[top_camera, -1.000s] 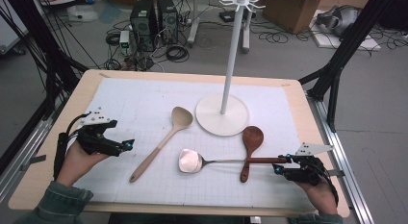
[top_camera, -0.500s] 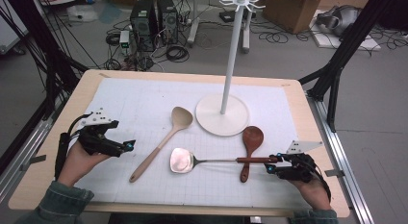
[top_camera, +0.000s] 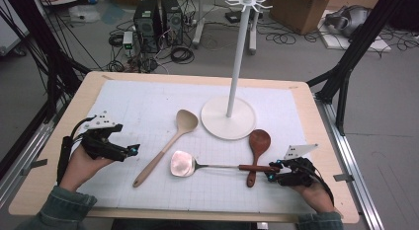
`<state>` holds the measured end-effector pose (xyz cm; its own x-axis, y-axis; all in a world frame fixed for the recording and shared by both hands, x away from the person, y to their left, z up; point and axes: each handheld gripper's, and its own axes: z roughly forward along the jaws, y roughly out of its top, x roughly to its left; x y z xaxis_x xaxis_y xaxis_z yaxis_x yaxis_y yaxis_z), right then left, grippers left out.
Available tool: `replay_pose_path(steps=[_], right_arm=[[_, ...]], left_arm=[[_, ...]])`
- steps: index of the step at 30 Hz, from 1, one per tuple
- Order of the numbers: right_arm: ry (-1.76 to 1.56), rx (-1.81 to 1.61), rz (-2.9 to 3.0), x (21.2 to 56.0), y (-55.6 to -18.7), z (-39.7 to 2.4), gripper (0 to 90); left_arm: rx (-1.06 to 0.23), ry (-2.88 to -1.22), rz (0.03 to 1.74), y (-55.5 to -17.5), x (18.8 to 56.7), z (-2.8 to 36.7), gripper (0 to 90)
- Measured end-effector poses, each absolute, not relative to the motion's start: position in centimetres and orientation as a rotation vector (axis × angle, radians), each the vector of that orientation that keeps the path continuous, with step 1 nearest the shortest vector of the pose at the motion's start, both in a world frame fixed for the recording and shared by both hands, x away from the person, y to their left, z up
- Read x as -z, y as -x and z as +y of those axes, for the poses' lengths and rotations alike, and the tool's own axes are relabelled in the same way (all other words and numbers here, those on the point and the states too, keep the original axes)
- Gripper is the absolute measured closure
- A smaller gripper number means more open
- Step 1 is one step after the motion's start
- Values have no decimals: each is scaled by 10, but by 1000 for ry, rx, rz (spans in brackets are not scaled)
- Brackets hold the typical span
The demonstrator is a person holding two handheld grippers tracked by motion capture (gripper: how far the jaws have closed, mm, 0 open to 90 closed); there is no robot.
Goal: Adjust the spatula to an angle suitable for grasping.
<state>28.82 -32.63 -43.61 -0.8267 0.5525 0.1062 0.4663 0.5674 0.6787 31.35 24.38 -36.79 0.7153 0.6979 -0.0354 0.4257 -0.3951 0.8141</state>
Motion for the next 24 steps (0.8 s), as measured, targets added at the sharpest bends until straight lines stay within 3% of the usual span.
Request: replay_pose_path(steps=[15,24], right_arm=[[-699,-1102,2776,435,-294,-324,623],[-691,-1136,2774,434,-293,-326,621]], left_arm=[[-366,-2066,813,-314,371,234,17],[-368,-2058,815,-314,370,235,18]])
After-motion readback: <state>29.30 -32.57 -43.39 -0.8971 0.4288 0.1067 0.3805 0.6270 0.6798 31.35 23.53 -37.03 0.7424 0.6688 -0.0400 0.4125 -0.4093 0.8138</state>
